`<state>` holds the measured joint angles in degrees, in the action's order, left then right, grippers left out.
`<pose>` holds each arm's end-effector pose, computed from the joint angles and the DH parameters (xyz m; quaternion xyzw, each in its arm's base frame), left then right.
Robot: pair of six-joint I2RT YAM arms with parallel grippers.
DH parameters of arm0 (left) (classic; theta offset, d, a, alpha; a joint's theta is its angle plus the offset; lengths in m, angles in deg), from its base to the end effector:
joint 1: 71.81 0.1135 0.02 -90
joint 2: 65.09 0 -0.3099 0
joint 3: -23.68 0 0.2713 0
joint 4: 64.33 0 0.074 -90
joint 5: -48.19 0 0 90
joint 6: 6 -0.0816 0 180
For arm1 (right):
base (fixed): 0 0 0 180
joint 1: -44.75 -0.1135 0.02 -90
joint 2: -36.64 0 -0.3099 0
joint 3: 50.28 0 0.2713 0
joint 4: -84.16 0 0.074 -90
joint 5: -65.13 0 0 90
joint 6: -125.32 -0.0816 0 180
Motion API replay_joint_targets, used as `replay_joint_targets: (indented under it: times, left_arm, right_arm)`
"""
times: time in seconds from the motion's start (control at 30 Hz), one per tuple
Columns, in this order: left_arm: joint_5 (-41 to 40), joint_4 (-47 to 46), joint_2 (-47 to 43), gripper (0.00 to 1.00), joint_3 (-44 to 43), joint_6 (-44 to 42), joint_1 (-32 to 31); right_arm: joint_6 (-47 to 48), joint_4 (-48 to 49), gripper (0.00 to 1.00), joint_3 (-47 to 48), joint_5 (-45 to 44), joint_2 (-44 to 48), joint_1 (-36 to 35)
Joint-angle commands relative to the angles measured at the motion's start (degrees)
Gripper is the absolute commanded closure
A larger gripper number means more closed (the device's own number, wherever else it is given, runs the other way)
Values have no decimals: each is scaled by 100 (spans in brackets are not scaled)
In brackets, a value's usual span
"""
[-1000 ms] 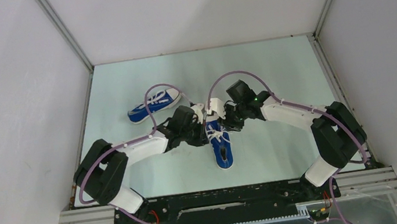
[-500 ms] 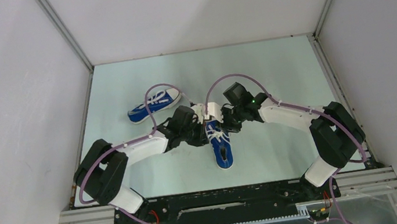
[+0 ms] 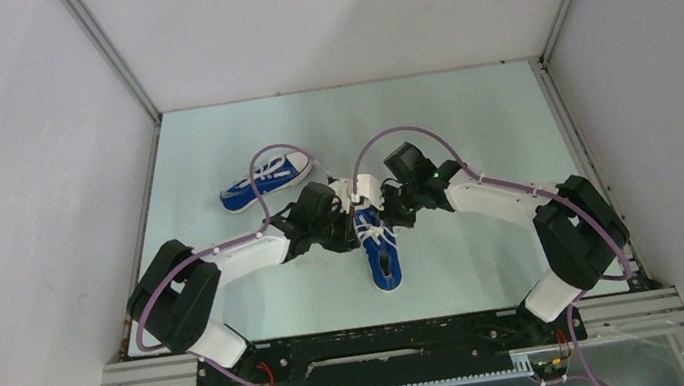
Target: Tie the shoes
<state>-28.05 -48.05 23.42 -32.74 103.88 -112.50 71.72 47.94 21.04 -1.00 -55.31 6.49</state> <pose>0.2479 -0.2387 0.1646 0.2095 0.9051 -0.2746 0.2482 0.2667 0.2524 0.2032 -0.6156 0.7099 0.2027 0.2758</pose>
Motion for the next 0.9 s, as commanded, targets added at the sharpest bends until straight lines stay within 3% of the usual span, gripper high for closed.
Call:
replay_joint_targets:
  times: [0.0, 0.47, 0.87]
  left_arm:
    - [4, -108, -50, 100, -166, -79, 27]
    - [-158, -42, -26, 100, -106, 88, 26]
    - [-140, -74, -24, 100, 0, 228, 35]
  right_arm:
    - [-914, 31, 100, 191, -337, 123, 20]
    - [-4564, 563, 100, -102, -1856, 237, 24]
    - [-6738, 244, 100, -354, -3789, 401, -272]
